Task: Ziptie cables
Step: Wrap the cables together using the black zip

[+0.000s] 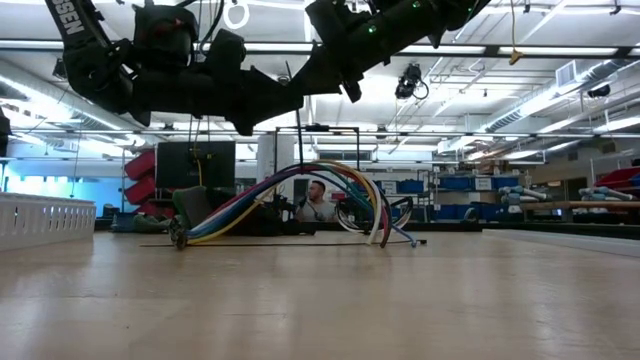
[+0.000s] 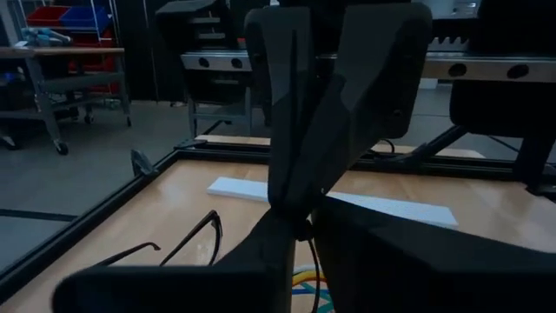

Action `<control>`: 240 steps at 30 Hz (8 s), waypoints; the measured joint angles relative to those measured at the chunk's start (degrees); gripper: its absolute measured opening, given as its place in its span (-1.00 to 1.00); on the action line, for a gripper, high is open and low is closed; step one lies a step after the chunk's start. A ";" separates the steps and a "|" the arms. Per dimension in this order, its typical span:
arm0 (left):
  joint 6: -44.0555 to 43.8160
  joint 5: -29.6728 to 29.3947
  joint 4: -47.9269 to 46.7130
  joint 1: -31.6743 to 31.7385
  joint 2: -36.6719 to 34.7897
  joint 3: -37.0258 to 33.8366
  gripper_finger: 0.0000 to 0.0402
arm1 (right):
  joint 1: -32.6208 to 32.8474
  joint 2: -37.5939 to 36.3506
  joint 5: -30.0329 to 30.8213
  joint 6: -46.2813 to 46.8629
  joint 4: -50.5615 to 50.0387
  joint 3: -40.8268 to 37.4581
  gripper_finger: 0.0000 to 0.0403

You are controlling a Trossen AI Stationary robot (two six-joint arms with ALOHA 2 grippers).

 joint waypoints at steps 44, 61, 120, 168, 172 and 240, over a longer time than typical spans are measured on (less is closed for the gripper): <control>2.84 -3.92 8.15 2.12 14.21 0.02 -0.90 | -2.85 0.22 4.79 4.74 0.47 -5.69 -1.00; 4.26 -4.49 8.29 2.49 20.08 5.17 -0.90 | -5.82 0.26 -0.39 7.57 14.81 -14.08 -1.00; 4.02 -6.43 4.64 3.49 21.66 2.64 -0.90 | -8.85 -0.34 9.66 -1.70 28.75 -14.05 -1.00; 10.01 -9.41 3.49 2.17 19.98 2.86 -0.01 | -10.10 -0.46 -3.19 -0.53 21.35 -13.97 -1.00; 10.19 -9.36 0.70 3.02 19.98 3.80 -0.02 | -10.12 -0.46 -3.22 -0.58 21.38 -13.99 -1.00; 10.27 -7.39 -5.84 6.55 20.13 3.87 -0.94 | -11.43 -0.24 -1.88 -2.88 31.52 -14.16 -1.00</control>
